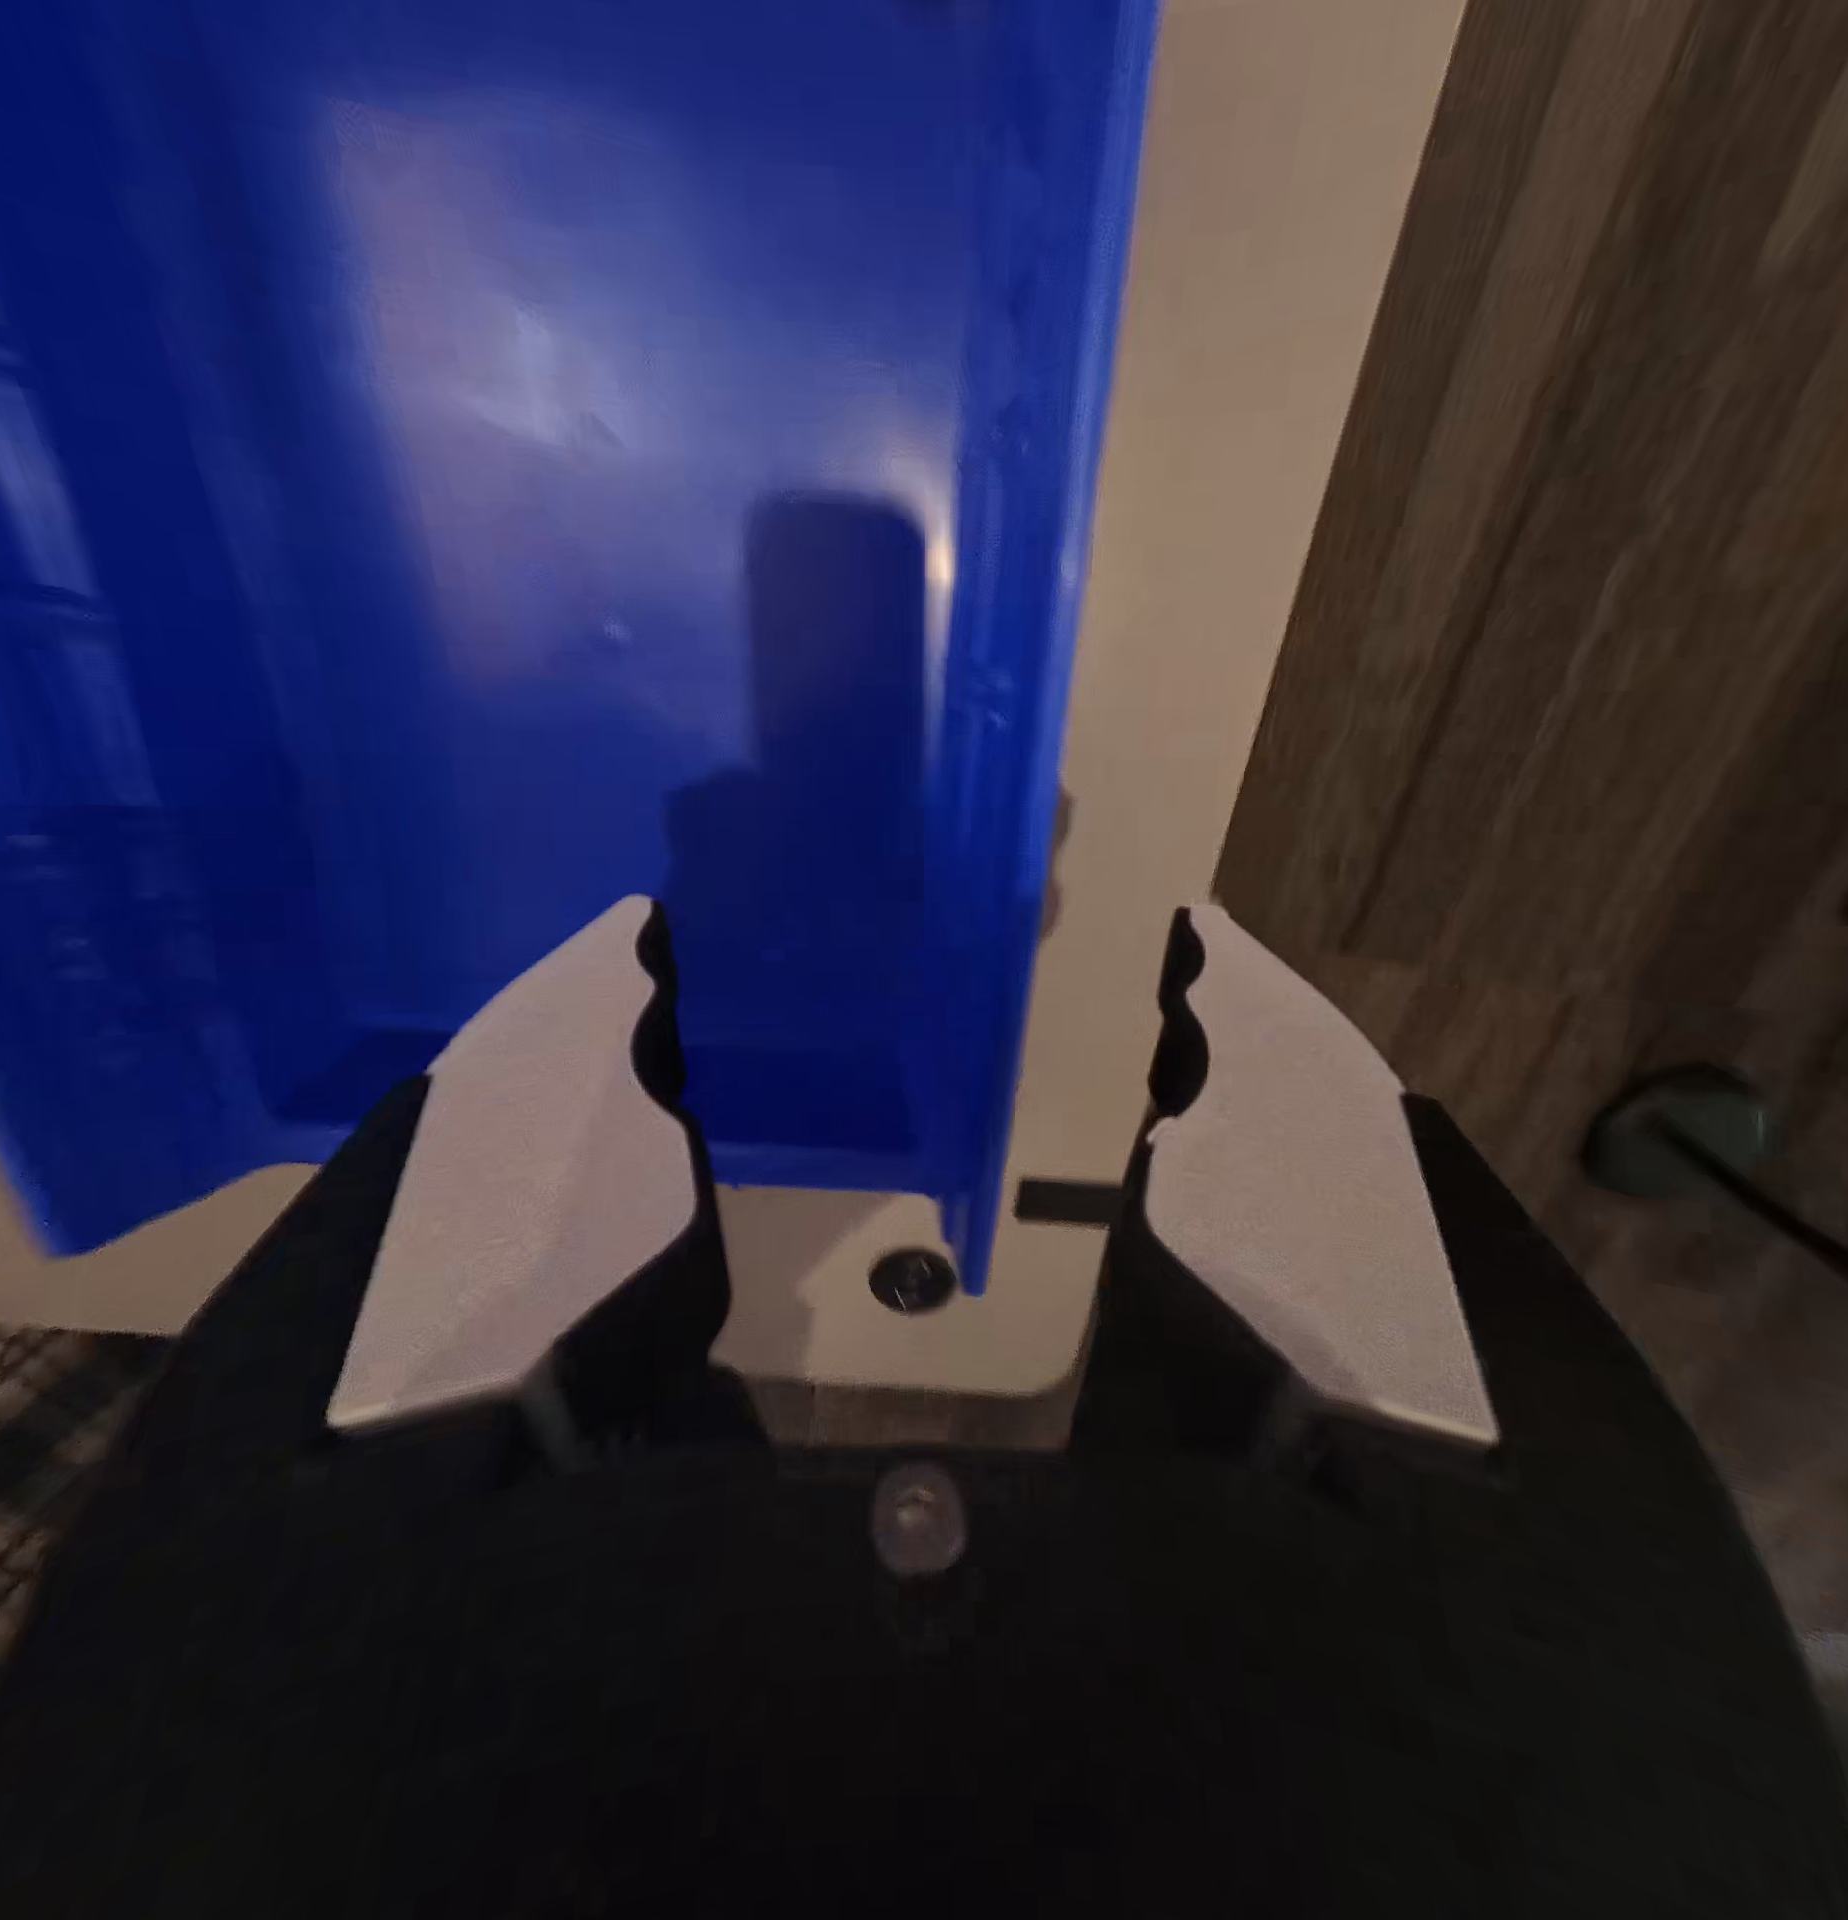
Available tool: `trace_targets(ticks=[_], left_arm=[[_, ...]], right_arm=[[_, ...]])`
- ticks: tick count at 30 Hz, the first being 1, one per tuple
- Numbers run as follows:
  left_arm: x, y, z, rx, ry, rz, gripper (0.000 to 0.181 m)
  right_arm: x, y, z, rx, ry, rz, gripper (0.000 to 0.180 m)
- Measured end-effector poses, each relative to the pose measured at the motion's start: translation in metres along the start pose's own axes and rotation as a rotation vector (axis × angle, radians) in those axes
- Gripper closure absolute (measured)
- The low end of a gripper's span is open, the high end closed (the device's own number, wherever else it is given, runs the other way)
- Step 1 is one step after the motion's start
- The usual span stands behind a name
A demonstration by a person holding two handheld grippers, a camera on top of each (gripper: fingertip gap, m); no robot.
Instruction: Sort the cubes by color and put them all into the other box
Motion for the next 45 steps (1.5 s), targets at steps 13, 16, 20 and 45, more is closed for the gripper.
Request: trace_targets(ticks=[13,16,20,45], left_arm=[[0.018,-0.014,0.015,0.177,0.034,0.205,0.091],[0.031,-0.020,0.015,0.281,0.047,0.293,0.090],[0.050,-0.033,0.002,0.463,0.084,0.376,0.088],[0.093,-0.069,-0.085,1.001,0.386,0.157,0.175]], right_arm=[[0.310,0.121,0.019,-1.184,0.539,0.195,0.086],[0.348,0.082,0.044,-1.192,0.617,0.254,0.090],[0.362,0.033,0.082,-1.158,0.614,0.335,0.093],[0.364,-0.009,0.078,-1.076,0.693,0.373,0.134]])
Point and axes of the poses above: each gripper's, where its closed fingertips meet, y back along the fingers, z out of its top, x = y × z across the jaws, the point moved 1 cm from there along y, back along the fingers, and after that the axes turned 12 degrees about x, right-handed, at the moved point
